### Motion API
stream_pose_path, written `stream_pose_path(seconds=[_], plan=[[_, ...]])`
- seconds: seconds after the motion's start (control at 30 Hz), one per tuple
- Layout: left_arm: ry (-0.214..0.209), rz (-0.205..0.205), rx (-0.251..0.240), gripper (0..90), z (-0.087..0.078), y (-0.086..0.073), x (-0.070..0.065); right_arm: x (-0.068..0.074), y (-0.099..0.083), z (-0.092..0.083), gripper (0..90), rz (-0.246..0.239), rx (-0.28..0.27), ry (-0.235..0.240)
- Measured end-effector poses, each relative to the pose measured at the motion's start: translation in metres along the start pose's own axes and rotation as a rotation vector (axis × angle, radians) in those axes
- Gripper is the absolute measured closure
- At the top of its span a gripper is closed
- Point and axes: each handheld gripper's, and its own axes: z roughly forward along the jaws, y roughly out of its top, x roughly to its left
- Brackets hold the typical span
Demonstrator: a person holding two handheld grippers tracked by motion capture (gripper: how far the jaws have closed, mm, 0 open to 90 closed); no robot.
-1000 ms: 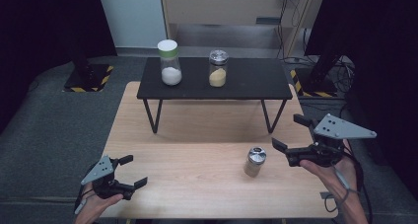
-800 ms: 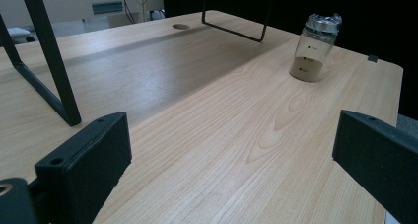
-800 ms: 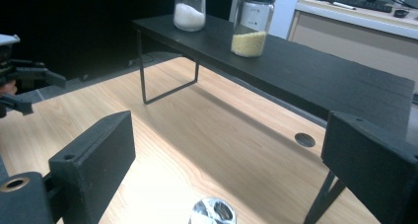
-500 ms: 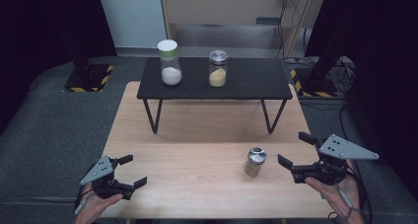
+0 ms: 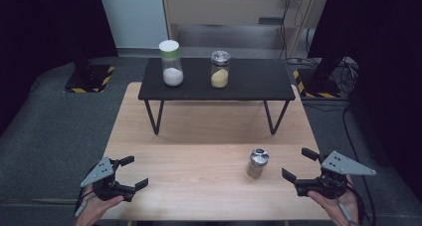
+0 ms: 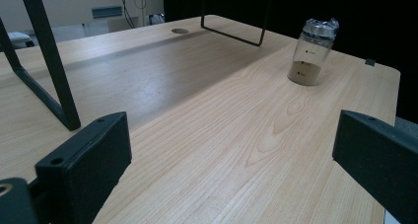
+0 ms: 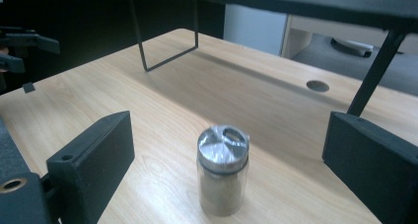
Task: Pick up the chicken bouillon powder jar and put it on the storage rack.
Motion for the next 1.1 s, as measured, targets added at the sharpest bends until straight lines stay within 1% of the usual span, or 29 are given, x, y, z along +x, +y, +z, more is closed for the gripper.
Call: stream_pose_path(seconds=[0.13, 0.27, 0.37, 0.43, 0.63, 0.77, 0.8, 0.97, 1.1], plan=[[0.000, 0.000, -0.001, 0.1, 0.000, 0.000, 0.000, -0.002, -0.015, 0.000, 6.1, 0.019, -0.003, -0.011], [0.002, 0.002, -0.004, 0.1, 0.000, 0.000, 0.000, -0.003, -0.023, 0.000, 6.2, 0.035, 0.002, -0.019], [0.001, 0.002, -0.004, 0.1, 0.000, 0.000, 0.000, -0.004, -0.029, 0.002, 6.2, 0.039, 0.014, -0.028], [0.001, 0.003, -0.004, 0.1, 0.000, 0.000, 0.000, -0.003, -0.033, 0.003, 6.3, 0.032, 0.017, -0.039], [0.001, 0.004, -0.007, 0.1, 0.000, -0.001, 0.000, -0.003, -0.047, 0.010, 6.4, 0.039, 0.006, -0.031], [-0.001, 0.006, -0.008, 0.2, -0.001, -0.001, 0.000, -0.003, -0.052, 0.012, 6.5, 0.041, 0.004, -0.026], [-0.002, 0.006, -0.009, 0.1, -0.001, -0.001, 0.000, -0.003, -0.053, 0.013, 6.5, 0.036, 0.002, -0.027], [-0.005, 0.009, -0.008, 0.2, 0.000, 0.000, 0.000, -0.004, -0.058, 0.014, 6.5, 0.043, 0.000, -0.028], [-0.008, 0.014, -0.008, 0.2, 0.000, 0.000, 0.000, -0.005, -0.061, 0.013, 6.6, 0.037, -0.009, -0.026]])
